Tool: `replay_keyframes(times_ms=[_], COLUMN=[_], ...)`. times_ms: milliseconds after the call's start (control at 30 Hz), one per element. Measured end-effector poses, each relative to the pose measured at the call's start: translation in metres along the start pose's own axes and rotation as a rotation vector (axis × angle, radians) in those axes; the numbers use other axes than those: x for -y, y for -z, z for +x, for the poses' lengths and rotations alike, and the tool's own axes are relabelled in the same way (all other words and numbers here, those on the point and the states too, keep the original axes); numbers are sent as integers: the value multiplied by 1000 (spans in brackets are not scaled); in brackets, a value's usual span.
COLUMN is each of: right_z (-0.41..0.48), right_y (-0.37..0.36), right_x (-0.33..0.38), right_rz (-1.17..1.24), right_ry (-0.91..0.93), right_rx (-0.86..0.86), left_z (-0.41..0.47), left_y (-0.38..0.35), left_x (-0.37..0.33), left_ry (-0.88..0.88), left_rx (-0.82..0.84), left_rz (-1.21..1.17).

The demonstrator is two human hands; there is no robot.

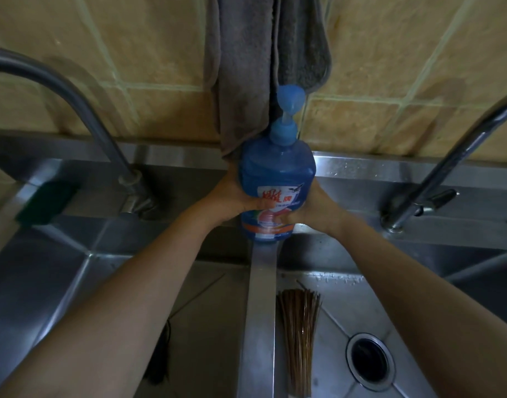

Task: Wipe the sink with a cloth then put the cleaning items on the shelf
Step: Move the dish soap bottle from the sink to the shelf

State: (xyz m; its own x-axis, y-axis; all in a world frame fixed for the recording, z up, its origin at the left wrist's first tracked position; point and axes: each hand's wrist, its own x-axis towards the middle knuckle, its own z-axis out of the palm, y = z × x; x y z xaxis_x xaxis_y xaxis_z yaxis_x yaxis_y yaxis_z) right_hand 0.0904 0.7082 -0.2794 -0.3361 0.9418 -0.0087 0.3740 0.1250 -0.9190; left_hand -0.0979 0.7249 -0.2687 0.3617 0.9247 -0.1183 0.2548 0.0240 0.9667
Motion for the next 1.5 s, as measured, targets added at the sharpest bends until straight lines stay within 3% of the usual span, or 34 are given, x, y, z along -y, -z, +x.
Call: replay_keyframes(times_ms=[100,433,767,1500], right_z=[-6,-45,-83,-184], right_y=[2,-9,-15,-44], right_x=[7,31,107,288], right_rz=[-66,70,81,349], right_ry=[-15,21,98,297], right_rx=[-23,-30,30,567], left_z=[-6,-56,-136,-382], left_y=[-4,-7,8,-34], left_x=[-4,-20,-91,-247], left_ry=[-7,6,-35,-98], left_rx=[-39,-96,-117,-823], left_rz=[23,48,74,143])
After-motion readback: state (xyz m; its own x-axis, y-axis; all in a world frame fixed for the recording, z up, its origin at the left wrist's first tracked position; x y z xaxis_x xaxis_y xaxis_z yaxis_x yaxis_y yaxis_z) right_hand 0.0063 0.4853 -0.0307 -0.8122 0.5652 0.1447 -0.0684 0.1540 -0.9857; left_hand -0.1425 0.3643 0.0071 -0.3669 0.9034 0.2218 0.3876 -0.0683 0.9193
